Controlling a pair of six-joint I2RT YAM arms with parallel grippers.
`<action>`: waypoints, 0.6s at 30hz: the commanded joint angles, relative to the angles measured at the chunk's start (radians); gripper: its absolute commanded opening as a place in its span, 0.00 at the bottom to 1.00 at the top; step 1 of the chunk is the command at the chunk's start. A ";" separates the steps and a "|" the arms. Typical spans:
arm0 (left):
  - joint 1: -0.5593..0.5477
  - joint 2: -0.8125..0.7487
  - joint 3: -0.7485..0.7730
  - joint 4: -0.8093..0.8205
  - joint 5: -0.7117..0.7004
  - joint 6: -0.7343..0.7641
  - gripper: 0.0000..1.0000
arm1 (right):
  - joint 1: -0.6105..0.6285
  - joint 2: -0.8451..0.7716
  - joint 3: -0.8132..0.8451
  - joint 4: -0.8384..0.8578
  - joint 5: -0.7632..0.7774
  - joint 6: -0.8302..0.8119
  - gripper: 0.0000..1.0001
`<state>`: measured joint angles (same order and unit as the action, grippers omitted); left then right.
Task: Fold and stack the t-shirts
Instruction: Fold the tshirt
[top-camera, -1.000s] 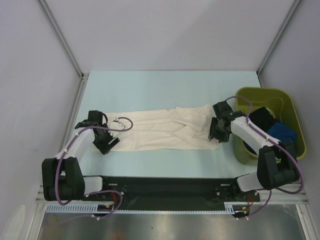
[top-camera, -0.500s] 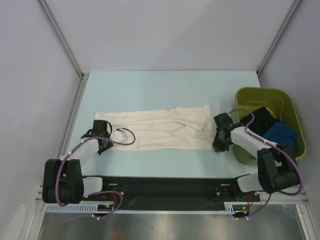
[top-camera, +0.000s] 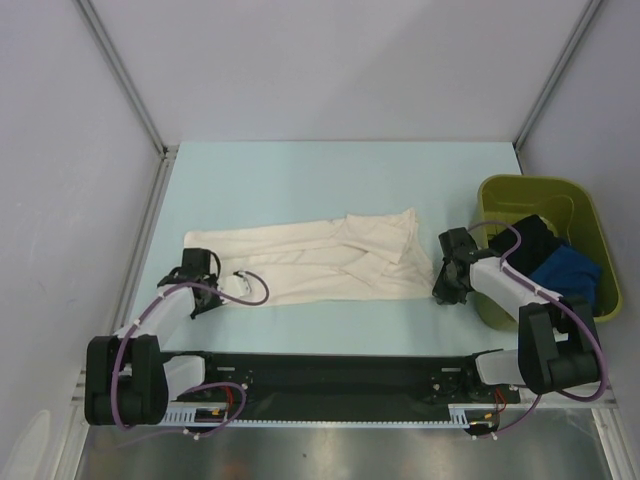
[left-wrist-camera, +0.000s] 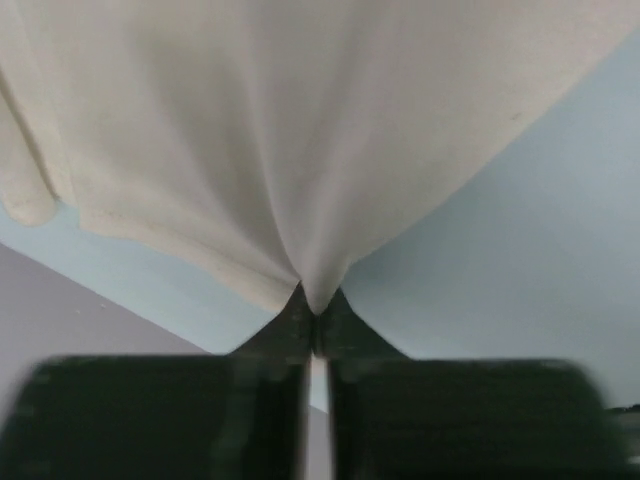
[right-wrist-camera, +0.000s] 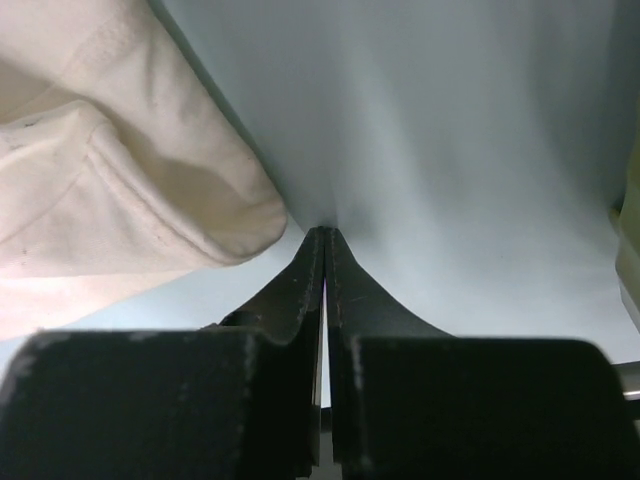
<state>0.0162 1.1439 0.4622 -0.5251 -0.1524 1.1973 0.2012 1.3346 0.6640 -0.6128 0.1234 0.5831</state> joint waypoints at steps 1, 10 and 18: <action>0.011 -0.015 0.007 -0.105 0.080 0.020 0.21 | -0.008 -0.018 0.006 -0.005 0.007 0.001 0.00; 0.051 0.037 0.327 -0.364 0.270 -0.051 0.83 | 0.032 -0.064 0.129 -0.088 -0.011 0.009 0.26; 0.266 0.244 0.674 -0.424 0.541 -0.315 0.82 | 0.029 0.012 0.357 0.019 -0.108 -0.092 0.50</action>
<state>0.2092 1.3064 1.0275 -0.9882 0.2428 1.1107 0.2401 1.3045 0.9176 -0.6830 0.0704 0.5499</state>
